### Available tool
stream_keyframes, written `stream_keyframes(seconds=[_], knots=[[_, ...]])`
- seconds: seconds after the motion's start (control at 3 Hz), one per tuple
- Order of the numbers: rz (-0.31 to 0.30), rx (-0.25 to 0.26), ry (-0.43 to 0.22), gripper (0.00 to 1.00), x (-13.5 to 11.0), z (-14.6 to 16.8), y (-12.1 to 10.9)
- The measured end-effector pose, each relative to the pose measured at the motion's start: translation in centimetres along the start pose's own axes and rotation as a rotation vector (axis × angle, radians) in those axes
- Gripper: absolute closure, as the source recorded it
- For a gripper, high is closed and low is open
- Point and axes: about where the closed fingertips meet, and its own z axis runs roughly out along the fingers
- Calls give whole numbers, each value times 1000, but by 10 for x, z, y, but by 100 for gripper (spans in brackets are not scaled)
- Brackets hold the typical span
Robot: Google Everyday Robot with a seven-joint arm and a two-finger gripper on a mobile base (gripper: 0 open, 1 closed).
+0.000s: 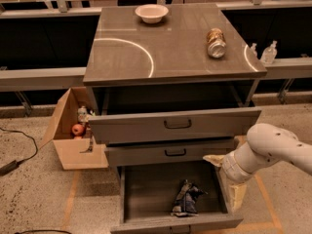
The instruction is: Pick blue chip bag from bottom drawer and place on counter
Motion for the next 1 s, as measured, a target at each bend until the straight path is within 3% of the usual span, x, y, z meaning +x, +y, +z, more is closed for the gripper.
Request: stream_keyframes(seconds=[0.33,1.0], knots=[[-89,-16,-35,0,8,48,-4],[-374,-22,-117,0,1,140,-4]])
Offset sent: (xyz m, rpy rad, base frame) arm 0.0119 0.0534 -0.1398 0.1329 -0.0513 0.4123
